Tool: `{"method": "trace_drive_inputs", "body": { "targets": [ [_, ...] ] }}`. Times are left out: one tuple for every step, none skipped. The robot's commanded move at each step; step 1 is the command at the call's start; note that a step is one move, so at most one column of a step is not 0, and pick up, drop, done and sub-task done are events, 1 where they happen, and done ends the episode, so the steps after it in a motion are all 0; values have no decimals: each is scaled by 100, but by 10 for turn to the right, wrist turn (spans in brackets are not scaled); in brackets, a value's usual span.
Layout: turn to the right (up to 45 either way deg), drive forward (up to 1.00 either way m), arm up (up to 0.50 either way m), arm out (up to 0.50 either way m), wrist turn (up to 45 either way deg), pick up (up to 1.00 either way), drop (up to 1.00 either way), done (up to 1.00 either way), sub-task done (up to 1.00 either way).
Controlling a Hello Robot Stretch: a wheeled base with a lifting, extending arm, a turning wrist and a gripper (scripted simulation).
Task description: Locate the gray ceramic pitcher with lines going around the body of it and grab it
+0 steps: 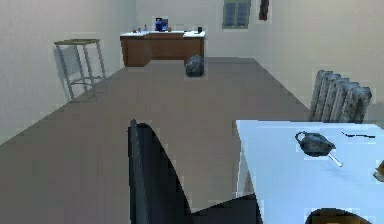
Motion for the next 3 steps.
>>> {"method": "trace_drive_inputs", "body": {
  "targets": [
    [0,0,38,0,0,0,0,0,0],
    [0,0,0,2,0,0,0,0,0],
    [0,0,0,0,450,0,0,0,0]
  ]
}}
